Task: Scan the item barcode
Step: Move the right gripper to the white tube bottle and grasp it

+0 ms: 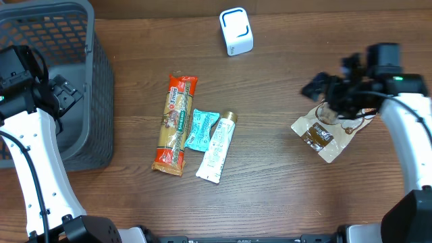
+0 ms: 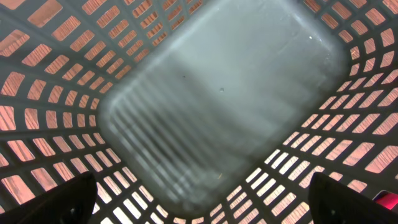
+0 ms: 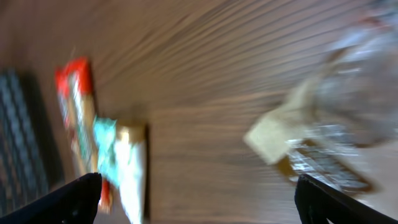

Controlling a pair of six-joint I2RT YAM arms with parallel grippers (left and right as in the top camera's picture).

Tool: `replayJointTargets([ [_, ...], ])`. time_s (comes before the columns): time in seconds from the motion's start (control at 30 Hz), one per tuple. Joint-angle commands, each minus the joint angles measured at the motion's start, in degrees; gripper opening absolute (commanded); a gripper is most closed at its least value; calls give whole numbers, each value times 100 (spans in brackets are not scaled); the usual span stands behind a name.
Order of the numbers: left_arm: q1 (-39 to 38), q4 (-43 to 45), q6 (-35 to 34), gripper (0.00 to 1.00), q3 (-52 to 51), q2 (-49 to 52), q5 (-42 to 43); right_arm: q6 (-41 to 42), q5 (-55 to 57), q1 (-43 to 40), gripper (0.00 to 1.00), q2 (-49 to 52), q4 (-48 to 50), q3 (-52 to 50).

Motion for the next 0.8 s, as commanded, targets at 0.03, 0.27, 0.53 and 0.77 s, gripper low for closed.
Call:
replayJointTargets([
  [0.03, -11, -17, -98, 100, -26, 15, 48, -157, -164, 772, 100, -31, 39, 44],
  [0.27, -11, -17, -98, 100, -26, 15, 48, 590, 26, 1665, 100, 111, 63, 37],
  [0.53, -11, -17, -98, 100, -26, 15, 48, 892, 33, 2170, 100, 592, 105, -37],
  [0.77, -11, -17, -98, 100, -26, 15, 48, 1198, 31, 2568, 99, 907, 509, -365],
])
